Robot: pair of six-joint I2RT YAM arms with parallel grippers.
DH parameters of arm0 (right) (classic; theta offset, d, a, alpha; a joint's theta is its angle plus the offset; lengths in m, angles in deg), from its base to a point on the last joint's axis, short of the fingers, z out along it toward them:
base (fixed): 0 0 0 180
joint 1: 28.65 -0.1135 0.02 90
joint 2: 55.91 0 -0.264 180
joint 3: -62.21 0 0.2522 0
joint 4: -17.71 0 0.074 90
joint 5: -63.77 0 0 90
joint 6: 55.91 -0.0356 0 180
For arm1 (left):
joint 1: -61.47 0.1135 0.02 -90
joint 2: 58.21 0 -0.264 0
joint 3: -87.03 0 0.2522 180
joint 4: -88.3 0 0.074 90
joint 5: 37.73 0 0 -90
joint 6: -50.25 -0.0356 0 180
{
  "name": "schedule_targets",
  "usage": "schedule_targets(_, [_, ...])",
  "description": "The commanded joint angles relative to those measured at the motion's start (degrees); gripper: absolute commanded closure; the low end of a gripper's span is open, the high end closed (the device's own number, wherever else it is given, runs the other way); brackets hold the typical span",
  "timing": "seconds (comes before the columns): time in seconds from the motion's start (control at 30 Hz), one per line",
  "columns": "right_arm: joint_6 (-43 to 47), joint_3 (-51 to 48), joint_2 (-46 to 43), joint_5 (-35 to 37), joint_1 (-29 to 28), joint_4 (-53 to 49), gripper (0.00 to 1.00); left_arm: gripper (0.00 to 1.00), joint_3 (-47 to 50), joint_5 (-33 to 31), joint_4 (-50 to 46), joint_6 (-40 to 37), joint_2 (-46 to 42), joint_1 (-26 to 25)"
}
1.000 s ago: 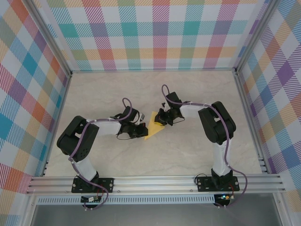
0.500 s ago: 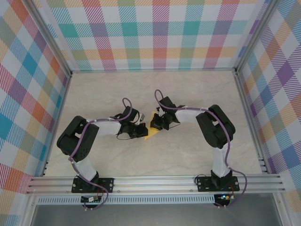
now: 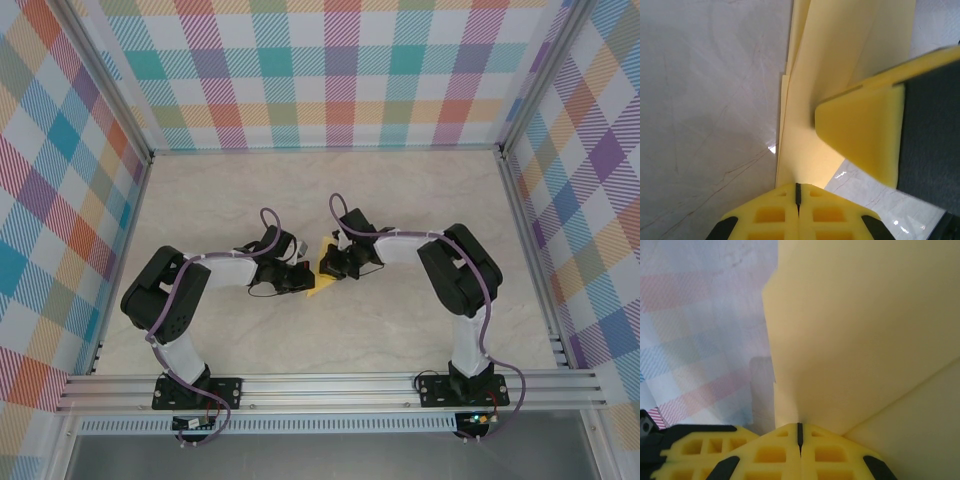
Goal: Fold a paper plane with a square sheet of paper (pick it up from the middle)
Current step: Fourth fold the wing at the center of the table.
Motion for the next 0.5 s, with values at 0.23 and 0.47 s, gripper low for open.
schedule_targets(0.23, [3.1,-1.3,-2.0,-2.4,-0.8,2.6,0.98,1.0,0.9,-2.3,-2.1,0.4,1.4,0.4])
schedule_targets(0.47, [3.8,0.0,-0.1,-1.4,-0.7,0.6,0.98,1.0,0.9,-2.2,-2.3,0.4,1.5,0.4])
